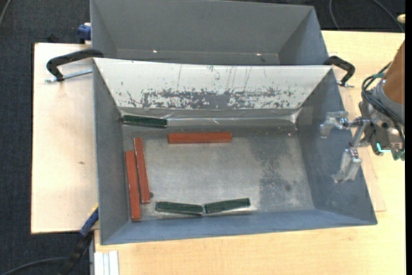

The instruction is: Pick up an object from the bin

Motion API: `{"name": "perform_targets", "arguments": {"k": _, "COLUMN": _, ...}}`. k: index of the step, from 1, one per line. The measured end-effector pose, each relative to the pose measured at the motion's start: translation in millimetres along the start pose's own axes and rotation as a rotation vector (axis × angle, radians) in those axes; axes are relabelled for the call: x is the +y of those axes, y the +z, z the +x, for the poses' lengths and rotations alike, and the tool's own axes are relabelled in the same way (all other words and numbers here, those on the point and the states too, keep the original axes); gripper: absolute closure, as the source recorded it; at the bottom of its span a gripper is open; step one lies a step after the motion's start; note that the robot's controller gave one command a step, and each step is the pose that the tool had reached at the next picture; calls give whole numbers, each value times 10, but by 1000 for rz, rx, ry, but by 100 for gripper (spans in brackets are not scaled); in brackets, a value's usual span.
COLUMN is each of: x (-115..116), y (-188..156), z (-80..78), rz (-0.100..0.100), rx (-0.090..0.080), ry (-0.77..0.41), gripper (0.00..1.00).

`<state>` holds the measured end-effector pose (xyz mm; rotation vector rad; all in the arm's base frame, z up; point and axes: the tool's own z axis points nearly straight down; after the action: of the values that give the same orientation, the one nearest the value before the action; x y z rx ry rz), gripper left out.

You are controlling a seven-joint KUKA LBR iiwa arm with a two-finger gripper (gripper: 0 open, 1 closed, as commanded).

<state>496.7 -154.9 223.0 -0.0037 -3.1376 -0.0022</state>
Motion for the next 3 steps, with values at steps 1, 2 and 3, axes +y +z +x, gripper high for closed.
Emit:
{"name": "perform_targets", "arguments": {"k": 1, "x": 976, "y": 1432, "z": -13, "rz": -4, "rx": 3, "ry": 97, "gripper": 0}}
{"name": "perform_targets", "arguments": {"k": 2, "x": 273, "y": 1495, "z": -318, "rz": 4, "rx": -10, "ry": -171, "gripper": 0}}
{"name": "perform_targets", "arguments": {"k": 3, "x": 455, "y": 1173, "z": 4, "rz": 0, "rx": -6, "ry": 14, "gripper": 0}}
